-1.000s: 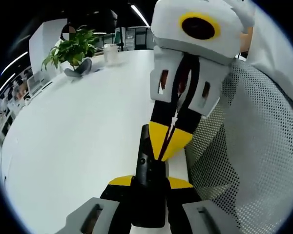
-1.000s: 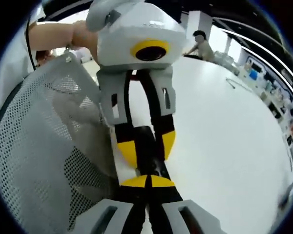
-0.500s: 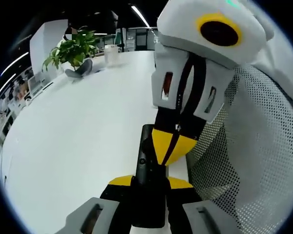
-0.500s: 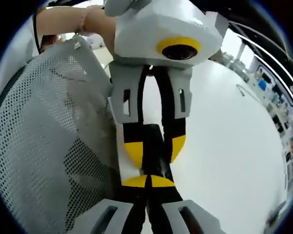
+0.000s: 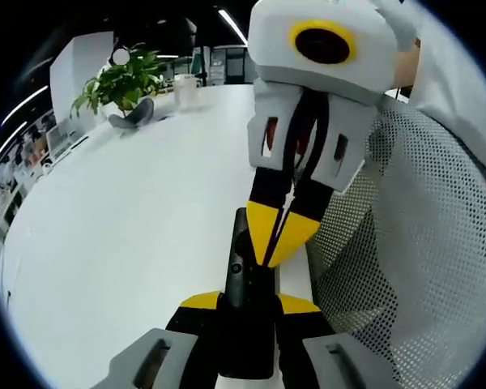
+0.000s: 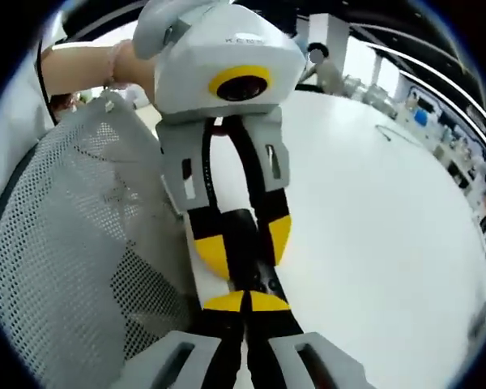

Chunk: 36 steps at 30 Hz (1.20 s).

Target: Press the specified remote control buttons in sequence, fully releasing each button before pressing the next.

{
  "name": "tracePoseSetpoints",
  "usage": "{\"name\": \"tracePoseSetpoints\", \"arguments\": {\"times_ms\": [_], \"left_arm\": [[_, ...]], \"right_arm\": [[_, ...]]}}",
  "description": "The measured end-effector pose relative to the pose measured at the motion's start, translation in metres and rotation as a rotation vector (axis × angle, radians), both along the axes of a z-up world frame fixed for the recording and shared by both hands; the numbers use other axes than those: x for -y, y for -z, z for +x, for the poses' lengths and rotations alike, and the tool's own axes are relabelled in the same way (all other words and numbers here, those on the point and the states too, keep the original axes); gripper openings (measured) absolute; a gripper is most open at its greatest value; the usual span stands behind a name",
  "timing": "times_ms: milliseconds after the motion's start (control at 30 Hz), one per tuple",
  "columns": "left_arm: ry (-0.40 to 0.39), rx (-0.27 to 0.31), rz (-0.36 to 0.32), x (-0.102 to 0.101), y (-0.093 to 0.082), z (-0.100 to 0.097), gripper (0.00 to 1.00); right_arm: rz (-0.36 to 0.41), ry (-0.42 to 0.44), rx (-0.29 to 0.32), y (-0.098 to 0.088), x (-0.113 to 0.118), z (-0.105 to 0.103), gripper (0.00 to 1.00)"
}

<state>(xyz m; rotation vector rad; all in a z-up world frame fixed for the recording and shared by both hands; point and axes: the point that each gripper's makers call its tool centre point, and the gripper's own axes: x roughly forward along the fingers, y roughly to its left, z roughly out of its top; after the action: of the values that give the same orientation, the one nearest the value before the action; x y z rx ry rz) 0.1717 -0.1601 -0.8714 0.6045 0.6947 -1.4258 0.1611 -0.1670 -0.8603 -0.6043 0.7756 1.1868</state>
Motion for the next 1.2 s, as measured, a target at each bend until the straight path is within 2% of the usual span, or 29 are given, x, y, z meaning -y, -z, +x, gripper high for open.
{"name": "tracePoseSetpoints", "arguments": {"times_ms": [167,267,433,700,900,1000,1067,1200], "left_arm": [[0.0,0.001,-0.002,0.0,0.0,0.0,0.24],[0.001,0.001,0.0,0.0,0.0,0.0,0.24],[0.001,0.0,-0.002,0.0,0.0,0.0,0.24],[0.005,0.003,0.003,0.0,0.0,0.0,0.24],[0.003,0.009,0.006,0.0,-0.001,0.0,0.24],[0.001,0.01,0.004,0.0,0.0,0.0,0.24],[0.001,0.01,0.001,0.0,-0.001,0.0,0.24],[-0.006,0.012,-0.01,0.0,-0.001,0.0,0.24]], "right_arm": [[0.008,0.015,0.007,-0.002,-0.003,0.01,0.0],[-0.002,-0.005,-0.012,0.002,-0.006,0.008,0.0],[-0.015,-0.013,-0.008,0.001,-0.005,0.008,0.0],[-0.086,-0.065,0.047,0.002,-0.007,0.009,0.0],[-0.09,-0.064,0.074,0.003,-0.007,0.011,0.0],[-0.077,-0.047,0.05,0.002,-0.007,0.012,0.0],[-0.036,-0.004,-0.01,0.001,-0.008,0.011,0.0],[-0.004,0.041,-0.083,0.001,-0.006,0.014,0.0]]}}
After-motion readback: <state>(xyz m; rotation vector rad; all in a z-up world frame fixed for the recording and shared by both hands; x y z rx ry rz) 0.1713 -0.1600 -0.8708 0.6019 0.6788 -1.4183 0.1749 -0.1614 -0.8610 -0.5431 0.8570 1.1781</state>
